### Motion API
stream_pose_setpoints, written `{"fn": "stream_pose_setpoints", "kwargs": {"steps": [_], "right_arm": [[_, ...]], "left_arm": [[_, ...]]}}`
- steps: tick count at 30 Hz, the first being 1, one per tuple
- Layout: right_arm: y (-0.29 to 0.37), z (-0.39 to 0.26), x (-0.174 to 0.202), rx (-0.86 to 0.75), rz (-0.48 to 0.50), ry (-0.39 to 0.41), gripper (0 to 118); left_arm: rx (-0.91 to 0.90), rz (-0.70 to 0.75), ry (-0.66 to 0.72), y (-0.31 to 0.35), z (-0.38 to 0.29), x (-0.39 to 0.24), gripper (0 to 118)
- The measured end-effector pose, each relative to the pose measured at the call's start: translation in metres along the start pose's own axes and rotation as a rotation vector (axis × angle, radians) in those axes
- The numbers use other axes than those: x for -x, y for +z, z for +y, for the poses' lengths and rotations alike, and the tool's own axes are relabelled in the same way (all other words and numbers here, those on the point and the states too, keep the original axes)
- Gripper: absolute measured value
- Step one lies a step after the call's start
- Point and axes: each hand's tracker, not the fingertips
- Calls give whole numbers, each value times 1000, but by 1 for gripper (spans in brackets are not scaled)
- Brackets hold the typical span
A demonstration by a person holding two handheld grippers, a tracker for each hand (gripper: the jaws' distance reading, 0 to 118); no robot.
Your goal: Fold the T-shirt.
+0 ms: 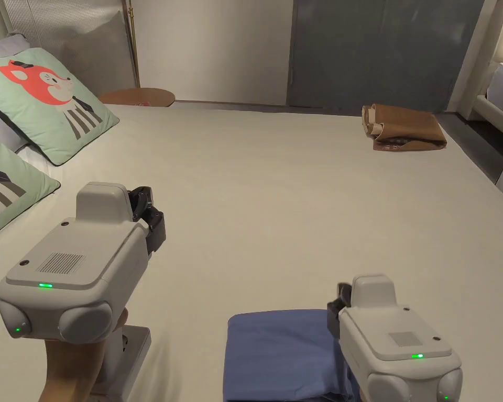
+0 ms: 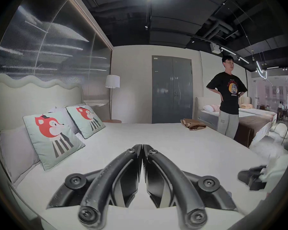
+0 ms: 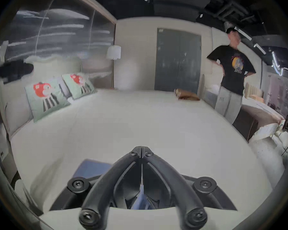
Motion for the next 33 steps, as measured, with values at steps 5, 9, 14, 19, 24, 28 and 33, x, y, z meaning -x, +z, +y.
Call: {"fn": "stream_pose_setpoints", "kwargs": {"steps": [5,9,14,19,24,28,33], "right_arm": [[-33,-39,3,182,24,-3,0],[-44,-57,5,311,8,29,0],[-42,-66,-1,279,8,29,0],[-43,-63,-4,286,19,-6,0],[-41,-60,-9,299,45,-38,0],[-44,-65,-16,302,66,-81,0],[-49,-70,-20,302,76,-99,0]], "left_arm": [[26,-11,-1,-1,-7,0,0],[63,-25,7,-4,-19,-2,0],[203,-85,64,-15,-44,-4,0],[479,-184,232,-38,-89,-9,10],[813,-322,484,-70,-137,-17,105],[904,-372,524,-83,-157,-27,106],[984,-443,614,-99,-173,-32,69]]}}
